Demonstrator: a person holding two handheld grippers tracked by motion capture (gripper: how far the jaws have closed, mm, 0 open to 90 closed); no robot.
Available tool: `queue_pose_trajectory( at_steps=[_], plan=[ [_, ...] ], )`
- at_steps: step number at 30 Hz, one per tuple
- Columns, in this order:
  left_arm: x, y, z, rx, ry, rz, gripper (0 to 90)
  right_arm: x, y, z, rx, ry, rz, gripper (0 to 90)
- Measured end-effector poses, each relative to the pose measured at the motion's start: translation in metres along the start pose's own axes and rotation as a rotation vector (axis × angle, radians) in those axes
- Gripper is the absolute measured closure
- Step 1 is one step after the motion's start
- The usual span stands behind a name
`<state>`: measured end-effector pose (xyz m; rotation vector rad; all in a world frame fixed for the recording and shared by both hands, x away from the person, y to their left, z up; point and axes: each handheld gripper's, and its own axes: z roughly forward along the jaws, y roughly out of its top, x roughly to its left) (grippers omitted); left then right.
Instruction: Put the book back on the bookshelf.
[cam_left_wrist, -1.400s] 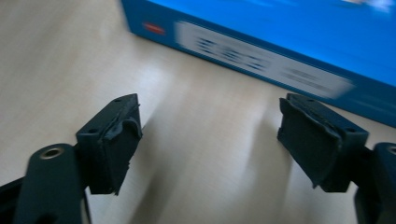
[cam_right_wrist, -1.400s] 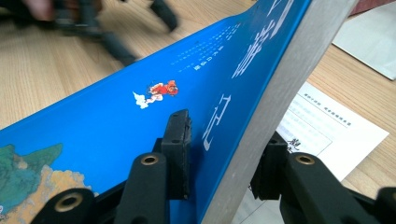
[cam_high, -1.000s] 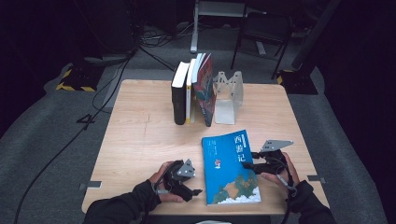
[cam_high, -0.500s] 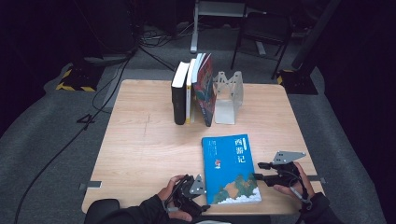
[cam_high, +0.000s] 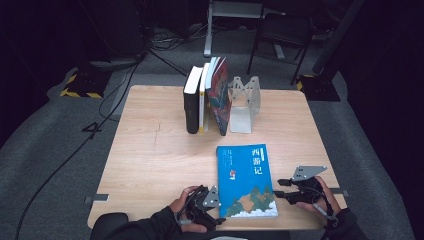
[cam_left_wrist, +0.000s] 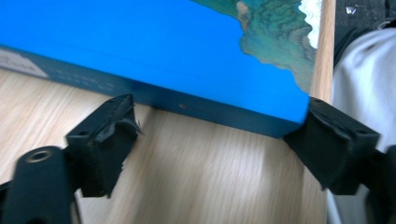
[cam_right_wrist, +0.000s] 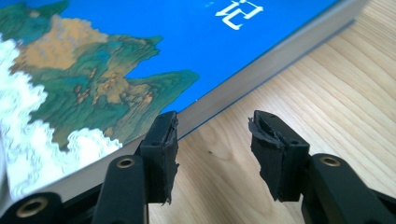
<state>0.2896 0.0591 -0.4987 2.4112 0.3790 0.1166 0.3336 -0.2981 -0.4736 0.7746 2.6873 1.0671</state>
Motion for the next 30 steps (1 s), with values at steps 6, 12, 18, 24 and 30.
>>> queue_pose_trajectory(
  at_steps=[6,12,18,24,30],
  plan=[
    [0.024,-0.01,-0.011,0.023,0.017,-0.026,16.0,0.011,0.005,0.006,0.003,0.038,-0.04,47.3],
    [0.047,-0.018,-0.018,0.026,0.026,-0.035,15.8,0.019,0.006,0.017,0.048,0.029,-0.081,40.5],
    [0.076,-0.028,-0.025,0.005,0.058,-0.072,14.7,0.035,0.011,0.031,0.009,-0.09,-0.105,31.0],
    [0.097,-0.034,-0.029,-0.008,0.079,-0.084,12.8,0.041,0.016,0.041,-0.002,-0.166,-0.103,24.6],
    [0.106,-0.038,-0.033,-0.005,0.108,-0.143,12.4,0.043,0.021,0.044,-0.055,-0.252,-0.055,21.0]
  ],
)
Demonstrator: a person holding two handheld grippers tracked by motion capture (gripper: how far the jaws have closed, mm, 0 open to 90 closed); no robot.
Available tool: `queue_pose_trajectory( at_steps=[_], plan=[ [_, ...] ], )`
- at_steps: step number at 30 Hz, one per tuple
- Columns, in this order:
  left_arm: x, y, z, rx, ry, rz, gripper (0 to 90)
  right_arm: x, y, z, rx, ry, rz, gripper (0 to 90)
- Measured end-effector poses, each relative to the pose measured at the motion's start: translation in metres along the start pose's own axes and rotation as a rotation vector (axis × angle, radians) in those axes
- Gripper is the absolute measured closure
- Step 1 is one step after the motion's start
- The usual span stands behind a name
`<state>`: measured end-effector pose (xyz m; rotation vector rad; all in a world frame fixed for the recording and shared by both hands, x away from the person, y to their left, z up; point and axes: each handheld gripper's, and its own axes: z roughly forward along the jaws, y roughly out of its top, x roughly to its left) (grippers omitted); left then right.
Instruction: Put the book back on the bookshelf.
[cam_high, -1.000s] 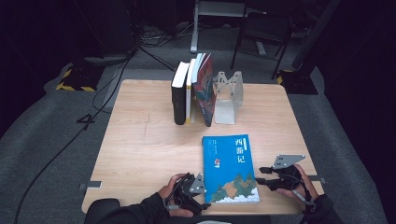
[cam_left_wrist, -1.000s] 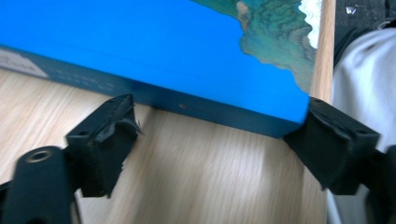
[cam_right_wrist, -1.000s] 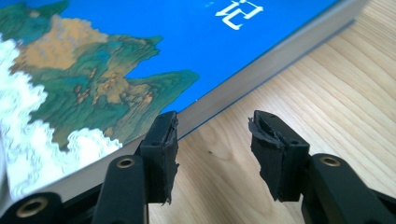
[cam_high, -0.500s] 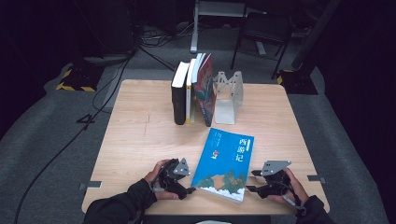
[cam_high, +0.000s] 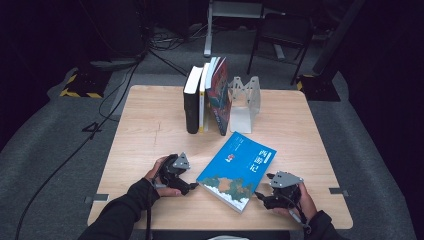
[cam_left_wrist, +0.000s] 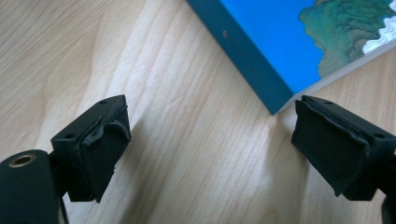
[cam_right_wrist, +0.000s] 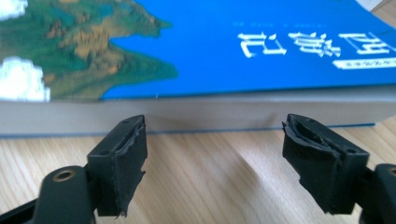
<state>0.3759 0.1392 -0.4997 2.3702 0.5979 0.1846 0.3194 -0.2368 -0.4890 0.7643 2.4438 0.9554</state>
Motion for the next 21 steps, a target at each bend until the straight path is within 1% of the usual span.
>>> queue_pose_trajectory(
  at_steps=[1,2,3,4,6,7,8,11,12,14,16,17,18,19,20,21],
  plan=[
    [-0.002,0.0,-0.001,0.004,0.012,-0.001,13.7,0.001,0.001,0.001,0.003,-0.01,0.002,19.5],
    [-0.004,0.001,-0.002,0.005,0.012,0.001,16.1,0.001,0.001,0.001,0.009,-0.018,-0.005,19.1],
    [-0.007,0.002,-0.003,0.002,0.015,0.009,17.7,0.001,0.001,0.001,0.007,-0.015,-0.002,20.1],
    [-0.009,0.003,-0.004,-0.005,0.008,0.012,17.9,0.001,0.001,0.001,0.003,-0.011,0.001,20.4],
    [-0.015,0.005,-0.006,-0.022,-0.002,0.028,17.8,0.001,0.001,0.002,0.016,-0.012,-0.006,20.8],
    [-0.015,0.005,-0.006,-0.022,-0.002,0.028,17.5,0.001,0.001,0.002,0.016,-0.012,-0.006,20.8],
    [-0.019,0.008,-0.008,-0.016,0.007,0.048,17.5,0.001,0.0,0.002,0.019,-0.012,-0.012,20.9],
    [-0.033,0.014,-0.008,-0.004,0.03,0.082,17.8,0.002,0.001,0.002,0.022,-0.013,-0.016,20.1],
    [-0.038,0.016,-0.008,0.003,0.032,0.101,18.2,0.002,0.002,0.002,0.021,-0.016,-0.018,20.1],
    [-0.05,0.019,-0.009,-0.021,0.018,0.144,19.6,0.002,0.003,0.0,0.011,-0.017,-0.021,20.1],
    [-0.059,0.024,-0.007,-0.038,0.001,0.162,20.1,0.0,0.005,-0.001,0.013,-0.013,-0.018,18.7],
    [-0.065,0.029,-0.005,-0.049,-0.018,0.178,20.2,-0.001,0.006,-0.002,0.012,-0.014,-0.017,17.7],
    [-0.069,0.032,-0.004,-0.051,-0.029,0.184,20.2,-0.002,0.008,-0.003,-0.003,-0.012,-0.016,16.8],
    [-0.074,0.035,-0.002,-0.052,-0.037,0.2,20.2,-0.003,0.009,-0.003,-0.017,-0.006,-0.009,16.9],
    [-0.074,0.035,-0.002,-0.052,-0.037,0.2,20.4,-0.003,0.011,-0.005,-0.028,-0.006,-0.011,16.9],
    [-0.079,0.039,0.001,-0.056,-0.045,0.219,20.4,-0.003,0.011,-0.005,-0.028,-0.006,-0.011,16.9]
  ],
)
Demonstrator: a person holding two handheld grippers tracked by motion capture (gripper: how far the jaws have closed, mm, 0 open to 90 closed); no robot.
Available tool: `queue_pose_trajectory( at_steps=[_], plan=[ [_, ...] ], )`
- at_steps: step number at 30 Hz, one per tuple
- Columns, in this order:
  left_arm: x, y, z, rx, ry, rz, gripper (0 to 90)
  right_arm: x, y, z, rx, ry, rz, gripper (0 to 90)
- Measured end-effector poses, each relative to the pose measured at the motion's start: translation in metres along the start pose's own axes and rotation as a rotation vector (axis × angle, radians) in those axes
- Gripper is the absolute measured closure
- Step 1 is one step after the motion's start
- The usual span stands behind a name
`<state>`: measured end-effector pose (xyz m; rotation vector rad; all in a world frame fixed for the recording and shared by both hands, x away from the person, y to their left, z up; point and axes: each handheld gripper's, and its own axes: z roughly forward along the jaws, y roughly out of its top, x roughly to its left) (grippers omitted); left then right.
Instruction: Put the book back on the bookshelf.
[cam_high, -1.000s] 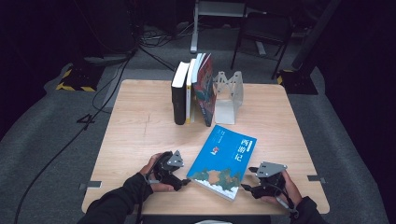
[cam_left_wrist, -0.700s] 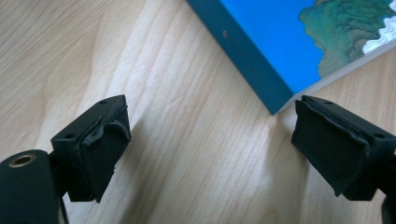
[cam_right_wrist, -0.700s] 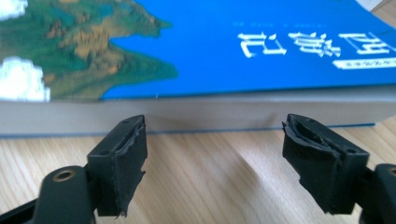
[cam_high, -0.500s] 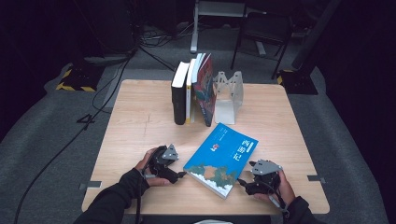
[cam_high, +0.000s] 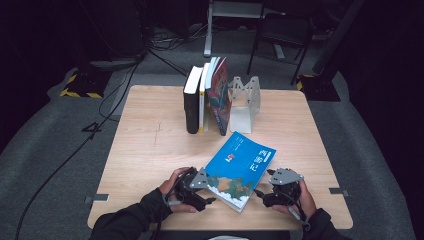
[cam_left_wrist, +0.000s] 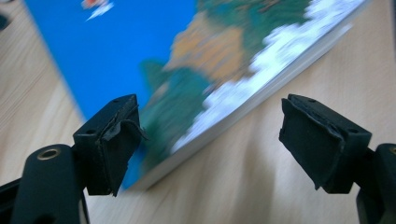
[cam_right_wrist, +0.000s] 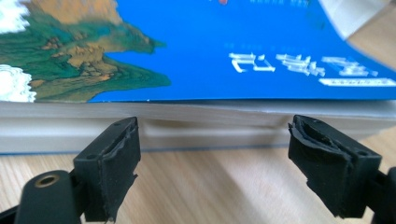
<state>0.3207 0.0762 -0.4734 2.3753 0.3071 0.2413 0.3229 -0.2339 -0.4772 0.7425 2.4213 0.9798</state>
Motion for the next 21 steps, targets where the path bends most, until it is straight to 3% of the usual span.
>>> queue_pose_trajectory(
  at_steps=[2,4,8,11,17,20,21],
  plan=[
    [-0.005,0.005,0.007,0.003,-0.021,0.02,20.7,-0.002,0.007,-0.004,-0.031,-0.006,-0.001,16.2],
    [-0.006,0.008,0.009,0.008,-0.002,0.017,20.7,-0.004,0.011,-0.005,-0.052,-0.005,0.004,16.0],
    [-0.011,0.014,0.014,-0.005,-0.023,0.009,21.3,-0.004,0.015,-0.005,-0.062,-0.007,0.005,15.4],
    [-0.014,0.018,0.019,-0.007,-0.011,0.025,20.4,-0.005,0.02,-0.006,-0.073,-0.013,0.001,15.3],
    [-0.02,0.035,0.032,-0.01,0.04,-0.008,21.4,-0.007,0.028,-0.006,-0.092,-0.011,0.006,15.4],
    [-0.023,0.041,0.037,-0.008,0.116,0.02,32.7,-0.008,0.03,-0.005,-0.097,-0.006,0.003,15.0],
    [-0.023,0.041,0.037,-0.008,0.116,0.02,40.3,-0.009,0.03,-0.005,-0.097,-0.003,0.003,14.7]
  ],
)
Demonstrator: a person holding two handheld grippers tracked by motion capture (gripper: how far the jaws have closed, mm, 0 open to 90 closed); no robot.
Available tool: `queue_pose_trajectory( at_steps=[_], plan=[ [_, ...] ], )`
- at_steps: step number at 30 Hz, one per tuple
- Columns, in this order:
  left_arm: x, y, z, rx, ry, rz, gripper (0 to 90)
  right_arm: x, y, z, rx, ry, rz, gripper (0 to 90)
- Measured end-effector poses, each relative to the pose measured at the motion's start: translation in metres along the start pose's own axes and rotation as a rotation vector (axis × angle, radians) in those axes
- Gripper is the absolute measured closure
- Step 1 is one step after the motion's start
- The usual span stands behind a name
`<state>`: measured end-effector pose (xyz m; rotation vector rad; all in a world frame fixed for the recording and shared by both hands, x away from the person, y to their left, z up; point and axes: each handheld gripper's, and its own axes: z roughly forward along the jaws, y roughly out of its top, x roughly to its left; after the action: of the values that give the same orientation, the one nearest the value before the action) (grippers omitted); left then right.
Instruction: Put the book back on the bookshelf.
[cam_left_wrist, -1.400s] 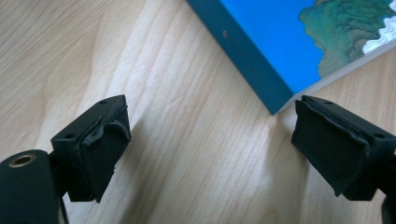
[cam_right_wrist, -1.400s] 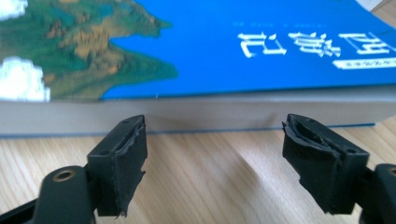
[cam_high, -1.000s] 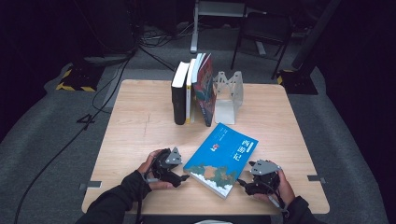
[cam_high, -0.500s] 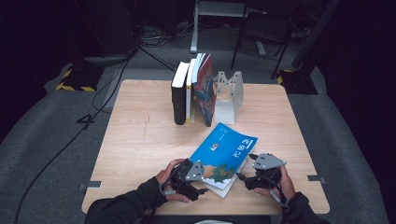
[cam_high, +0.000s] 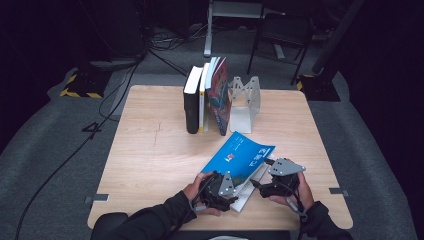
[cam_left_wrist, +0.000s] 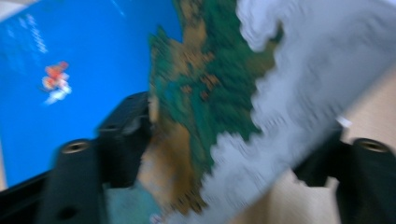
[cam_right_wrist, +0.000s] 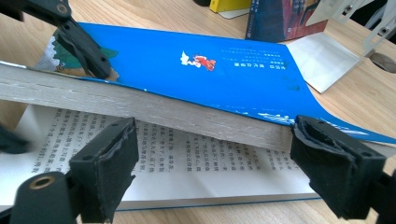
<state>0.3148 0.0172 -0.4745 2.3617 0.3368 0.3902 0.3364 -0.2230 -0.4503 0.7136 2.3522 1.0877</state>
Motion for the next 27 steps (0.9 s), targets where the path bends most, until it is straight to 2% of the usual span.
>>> queue_pose_trajectory(
  at_steps=[1,2,3,4,5,6,8,9,11,16,18,19,23,25,26,27],
  plan=[
    [0.003,0.0,0.001,-0.011,0.003,0.018,40.3,0.0,0.0,0.0,0.0,0.0,0.0,14.7],
    [0.007,-0.002,0.0,-0.023,-0.021,0.008,46.2,-0.001,-0.001,0.001,0.006,0.009,0.002,14.7],
    [0.01,-0.003,-0.001,-0.038,-0.032,-0.008,46.2,-0.001,-0.001,0.001,0.006,0.009,0.002,14.7],
    [0.014,-0.004,-0.002,-0.054,-0.048,-0.011,50.2,-0.002,-0.002,0.001,0.01,0.007,0.004,14.7],
    [0.014,-0.004,-0.005,-0.063,-0.046,-0.012,55.8,-0.003,-0.003,0.002,0.008,0.01,0.007,15.1],
    [0.013,-0.004,-0.007,-0.067,-0.032,0.006,66.8,-0.003,-0.004,0.001,0.008,0.022,0.015,18.3],
    [0.013,-0.004,-0.011,-0.068,-0.006,0.037,70.0,-0.003,-0.005,0.001,0.007,0.026,0.009,20.5],
    [0.015,-0.005,-0.012,-0.075,-0.011,0.033,72.2,-0.003,-0.005,0.0,0.004,0.035,0.003,23.3],
    [0.021,-0.007,-0.015,-0.083,-0.034,0.031,73.4,-0.003,-0.005,0.0,0.005,0.033,-0.015,23.8],
    [0.036,-0.016,-0.024,-0.114,-0.084,0.003,74.4,-0.009,-0.007,0.003,-0.003,0.045,-0.011,23.3],
    [0.038,-0.017,-0.026,-0.118,-0.094,0.001,74.3,-0.01,-0.007,0.005,0.005,0.044,-0.011,23.4],
    [0.041,-0.02,-0.03,-0.122,-0.102,0.009,74.3,-0.011,-0.007,0.008,0.009,0.06,-0.025,23.1],
    [0.046,-0.026,-0.036,-0.121,-0.115,0.01,74.3,-0.01,-0.006,0.014,0.035,0.055,-0.056,23.2],
    [0.049,-0.031,-0.041,-0.112,-0.112,0.026,73.8,-0.011,-0.006,0.02,0.04,0.059,-0.061,25.5],
    [0.05,-0.034,-0.043,-0.11,-0.112,0.023,73.5,-0.011,-0.006,0.022,0.048,0.055,-0.064,25.7],
    [0.054,-0.039,-0.046,-0.116,-0.122,-0.002,72.8,-0.013,-0.007,0.025,0.055,0.054,-0.071,25.8]
  ],
)
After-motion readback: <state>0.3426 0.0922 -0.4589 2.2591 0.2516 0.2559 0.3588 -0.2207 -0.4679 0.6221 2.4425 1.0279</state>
